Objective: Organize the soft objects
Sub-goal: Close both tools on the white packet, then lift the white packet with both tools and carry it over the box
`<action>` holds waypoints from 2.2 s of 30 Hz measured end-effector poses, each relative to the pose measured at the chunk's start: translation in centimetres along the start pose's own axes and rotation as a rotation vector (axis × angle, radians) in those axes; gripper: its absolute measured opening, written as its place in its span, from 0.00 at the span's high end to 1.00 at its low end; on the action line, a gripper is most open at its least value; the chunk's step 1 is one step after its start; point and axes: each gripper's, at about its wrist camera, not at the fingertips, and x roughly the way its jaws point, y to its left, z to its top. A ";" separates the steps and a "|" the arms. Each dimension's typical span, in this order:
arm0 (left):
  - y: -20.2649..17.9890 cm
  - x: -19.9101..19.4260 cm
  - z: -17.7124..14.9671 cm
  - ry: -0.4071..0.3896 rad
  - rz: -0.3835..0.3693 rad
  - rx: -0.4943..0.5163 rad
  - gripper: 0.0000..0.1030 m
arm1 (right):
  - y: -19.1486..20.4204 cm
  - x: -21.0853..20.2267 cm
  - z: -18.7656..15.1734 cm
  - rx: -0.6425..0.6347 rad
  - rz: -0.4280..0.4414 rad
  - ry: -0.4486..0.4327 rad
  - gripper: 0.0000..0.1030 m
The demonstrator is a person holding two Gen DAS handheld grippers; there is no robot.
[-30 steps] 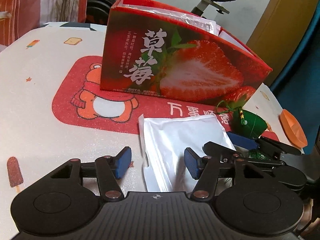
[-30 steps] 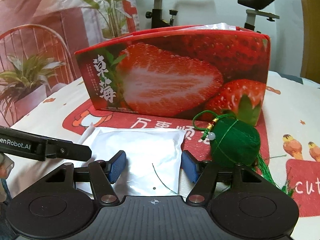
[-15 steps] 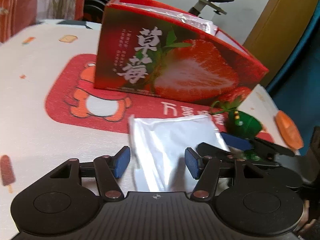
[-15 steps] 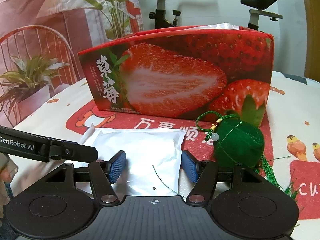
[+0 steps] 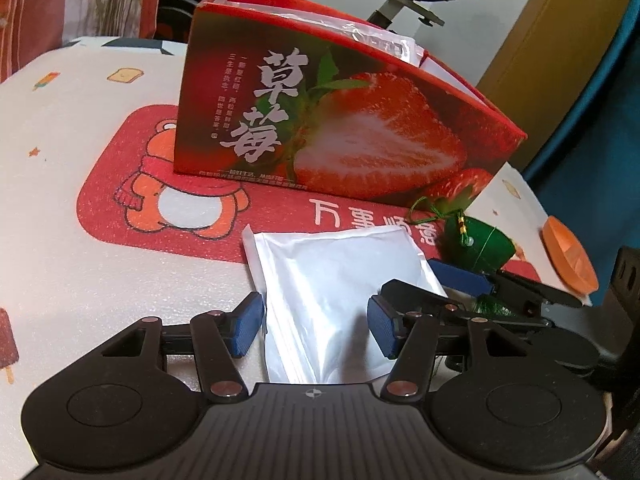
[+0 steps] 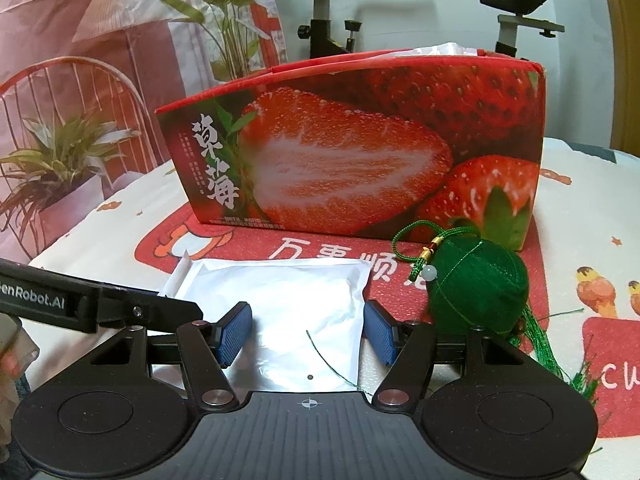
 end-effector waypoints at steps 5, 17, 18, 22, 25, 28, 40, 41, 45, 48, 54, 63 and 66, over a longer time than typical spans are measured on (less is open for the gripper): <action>-0.5 0.1 -0.2 -0.010 0.067 0.051 0.53 | -0.3 -0.1 0.1 0.022 0.019 -0.002 0.40; 0.5 -0.3 -0.1 -0.013 0.024 -0.041 0.53 | -0.3 -0.2 0.4 0.040 0.050 0.036 0.53; 0.5 -0.3 -0.1 -0.012 0.022 -0.045 0.53 | -0.3 -0.2 0.4 0.044 0.057 0.043 0.57; 0.7 -0.3 -0.2 -0.009 0.002 -0.060 0.53 | -0.3 -0.1 0.5 0.096 0.105 0.062 0.59; 0.6 -0.4 -0.3 -0.008 0.007 -0.049 0.59 | 0.0 0.2 0.6 0.115 0.116 0.069 0.58; 1.3 -0.6 -0.3 -0.009 -0.005 -0.072 0.63 | -0.3 0.3 0.9 0.152 0.121 0.080 0.59; 1.3 -0.6 -0.5 -0.007 -0.003 0.002 0.63 | -1.3 1.2 1.5 0.243 0.125 0.085 0.52; 1.3 -0.6 -0.5 -0.010 -0.002 0.005 0.63 | -1.5 1.3 1.5 0.268 0.132 0.087 0.52; 1.6 -0.9 -0.6 -0.021 0.002 -0.016 0.63 | -1.8 1.4 1.7 0.342 0.151 0.100 0.64; 2.0 -1.5 -0.6 -0.039 0.002 -0.034 0.63 | -1.6 1.1 1.5 0.356 0.150 0.094 0.74; 1.6 -3.8 0.2 -0.131 -0.031 -0.032 0.63 | -1.3 -0.6 1.9 0.394 0.168 0.039 0.76; -0.1 -7.4 3.9 -0.278 -0.073 0.033 0.63 | 0.6 -4.4 7.1 0.274 0.171 -0.107 0.77; -0.9 -8.4 6.0 -0.321 -0.078 0.069 0.63 | 0.8 -5.6 9.6 0.245 0.177 -0.160 0.77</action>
